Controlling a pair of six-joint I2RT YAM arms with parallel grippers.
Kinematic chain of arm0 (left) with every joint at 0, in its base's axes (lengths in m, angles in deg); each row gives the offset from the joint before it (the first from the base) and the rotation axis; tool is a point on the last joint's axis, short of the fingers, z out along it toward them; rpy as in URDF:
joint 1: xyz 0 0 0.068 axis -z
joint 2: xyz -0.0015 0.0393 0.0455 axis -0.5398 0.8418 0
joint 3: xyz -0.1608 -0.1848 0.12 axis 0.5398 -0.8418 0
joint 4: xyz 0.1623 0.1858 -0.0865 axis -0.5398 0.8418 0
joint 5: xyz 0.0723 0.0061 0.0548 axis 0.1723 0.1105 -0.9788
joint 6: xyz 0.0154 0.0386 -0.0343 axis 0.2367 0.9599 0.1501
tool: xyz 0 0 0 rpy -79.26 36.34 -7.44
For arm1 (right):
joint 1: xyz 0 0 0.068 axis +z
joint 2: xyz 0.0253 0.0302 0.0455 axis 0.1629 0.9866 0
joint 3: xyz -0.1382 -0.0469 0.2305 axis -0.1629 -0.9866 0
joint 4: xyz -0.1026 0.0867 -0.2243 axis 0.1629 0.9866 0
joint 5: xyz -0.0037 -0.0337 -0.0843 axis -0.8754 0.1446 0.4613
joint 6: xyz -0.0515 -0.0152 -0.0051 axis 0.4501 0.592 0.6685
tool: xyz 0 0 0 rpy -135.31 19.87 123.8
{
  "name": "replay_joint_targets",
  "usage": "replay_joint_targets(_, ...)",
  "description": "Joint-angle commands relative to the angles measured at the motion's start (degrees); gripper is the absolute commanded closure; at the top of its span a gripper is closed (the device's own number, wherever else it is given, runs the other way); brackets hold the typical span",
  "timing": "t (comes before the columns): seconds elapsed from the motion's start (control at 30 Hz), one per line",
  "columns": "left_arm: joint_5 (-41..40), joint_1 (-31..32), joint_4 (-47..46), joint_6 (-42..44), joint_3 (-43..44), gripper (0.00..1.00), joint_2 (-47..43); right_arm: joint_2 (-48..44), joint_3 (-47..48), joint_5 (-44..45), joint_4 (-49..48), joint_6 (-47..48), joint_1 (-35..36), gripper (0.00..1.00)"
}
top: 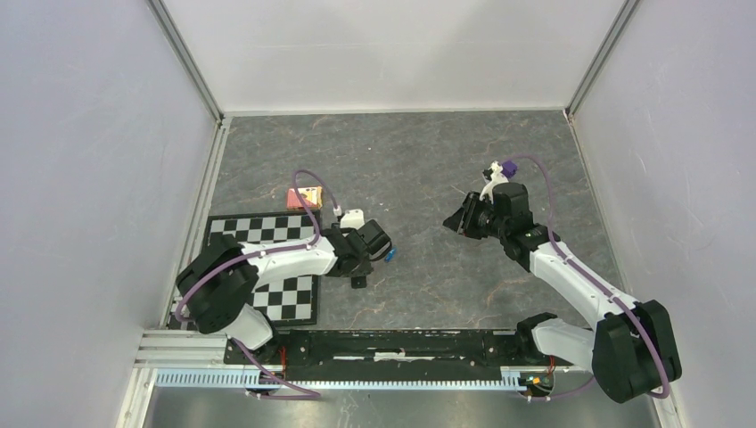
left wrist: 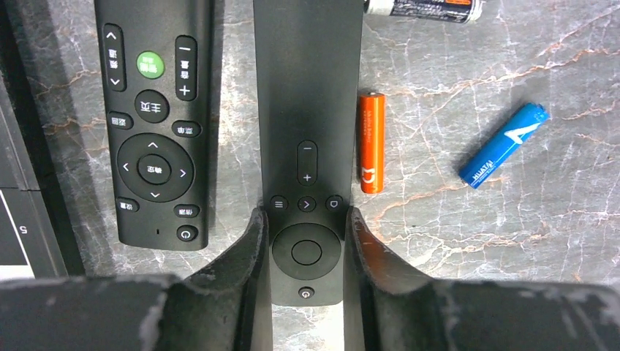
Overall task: Load the batteries into the remote control
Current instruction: Pick up the remote control from the center of the board, then adjust the remote control.
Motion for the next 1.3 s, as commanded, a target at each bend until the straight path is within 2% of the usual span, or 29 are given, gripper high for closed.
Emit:
replay_joint_targets(0.0, -4.0, 0.4, -0.1, -0.4, -1.0, 0.84, 0.8, -1.3, -0.4, -0.7, -0.6, -0.5, 0.4, 0.69)
replay_joint_targets(0.17, -6.1, 0.3, 0.3, 3.5, -1.2, 0.92, -6.0, -0.7, 0.4, -2.1, -0.4, 0.2, 0.8, 0.69)
replay_joint_targets(0.4, -3.8, -0.5, 2.5, 11.2, 3.2, 0.93, -14.1, 1.5, 3.0, -4.5, -1.7, 0.8, 1.9, 0.68)
replay_joint_targets(0.47, -0.5, -1.2, 1.6, 14.8, 4.4, 0.93, -16.3, 2.3, 3.7, -6.2, -3.7, 0.1, 2.8, 0.66)
replay_joint_targets(0.53, 4.7, -2.5, -1.1, 18.9, 5.1, 0.96, -18.1, 2.9, 4.0, -8.8, -7.1, -1.5, 3.8, 0.58)
replay_joint_targets(0.7, 26.8, -8.5, -8.1, 27.6, 6.6, 0.98, -20.2, 3.5, 4.7, -11.6, -19.9, -10.3, 6.7, 0.26)
replay_joint_targets(0.77, 31.1, -9.1, -8.9, 29.6, 8.0, 0.98, -19.8, 4.4, 6.1, -10.6, -22.2, -12.5, 7.6, 0.19)
replay_joint_targets(0.83, 35.2, -9.3, -9.5, 31.0, 9.4, 0.98, -18.9, 6.5, 8.6, -9.8, -22.4, -13.3, 8.4, 0.18)
replay_joint_targets(0.93, 39.8, -9.4, -10.8, 32.3, 11.3, 0.98, -17.2, 10.9, 14.3, -9.6, -18.4, -13.0, 9.6, 0.21)
replay_joint_targets(1.1, 38.6, -9.4, -12.2, 33.6, 13.0, 0.98, -15.4, 15.3, 21.9, -4.7, -7.6, -12.2, 11.4, 0.34)
replay_joint_targets(1.27, 35.6, -9.4, -13.4, 35.0, 13.6, 0.98, -14.3, 15.8, 21.8, -1.5, -4.1, -14.4, 12.3, 0.58)
